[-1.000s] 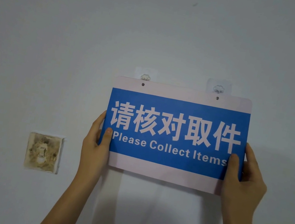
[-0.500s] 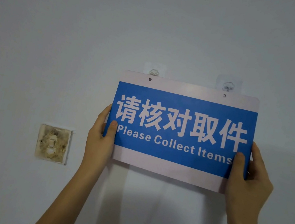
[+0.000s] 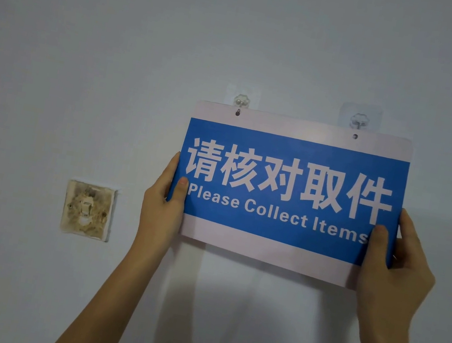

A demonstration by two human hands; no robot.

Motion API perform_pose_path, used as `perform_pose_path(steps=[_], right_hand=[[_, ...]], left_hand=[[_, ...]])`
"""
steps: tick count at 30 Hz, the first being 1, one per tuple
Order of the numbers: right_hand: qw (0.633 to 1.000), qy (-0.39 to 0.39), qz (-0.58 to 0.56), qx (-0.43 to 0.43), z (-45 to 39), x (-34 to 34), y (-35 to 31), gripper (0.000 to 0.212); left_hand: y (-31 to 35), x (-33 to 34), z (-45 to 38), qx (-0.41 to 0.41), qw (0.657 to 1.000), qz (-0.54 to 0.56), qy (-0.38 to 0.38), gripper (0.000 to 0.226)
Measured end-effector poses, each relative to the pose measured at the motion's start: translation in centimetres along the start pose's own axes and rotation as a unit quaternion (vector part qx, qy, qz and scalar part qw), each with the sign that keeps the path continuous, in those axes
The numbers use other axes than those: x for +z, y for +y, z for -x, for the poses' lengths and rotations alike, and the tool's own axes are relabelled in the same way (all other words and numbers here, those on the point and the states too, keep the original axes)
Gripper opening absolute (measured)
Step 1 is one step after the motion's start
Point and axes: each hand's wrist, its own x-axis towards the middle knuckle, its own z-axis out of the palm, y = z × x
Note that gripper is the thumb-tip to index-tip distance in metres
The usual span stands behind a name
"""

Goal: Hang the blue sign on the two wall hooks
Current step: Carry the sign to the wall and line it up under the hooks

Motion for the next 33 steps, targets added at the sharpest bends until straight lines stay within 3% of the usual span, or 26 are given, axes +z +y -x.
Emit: perform_pose_path(steps=[33], right_hand=[[0.999,-0.03,0.041,-0.016,-1.2,-1.2,-1.0,0.042]], left_hand=[[0.4,1.2,2.4,0.011,0.998,-0.058,0.024,0.049]])
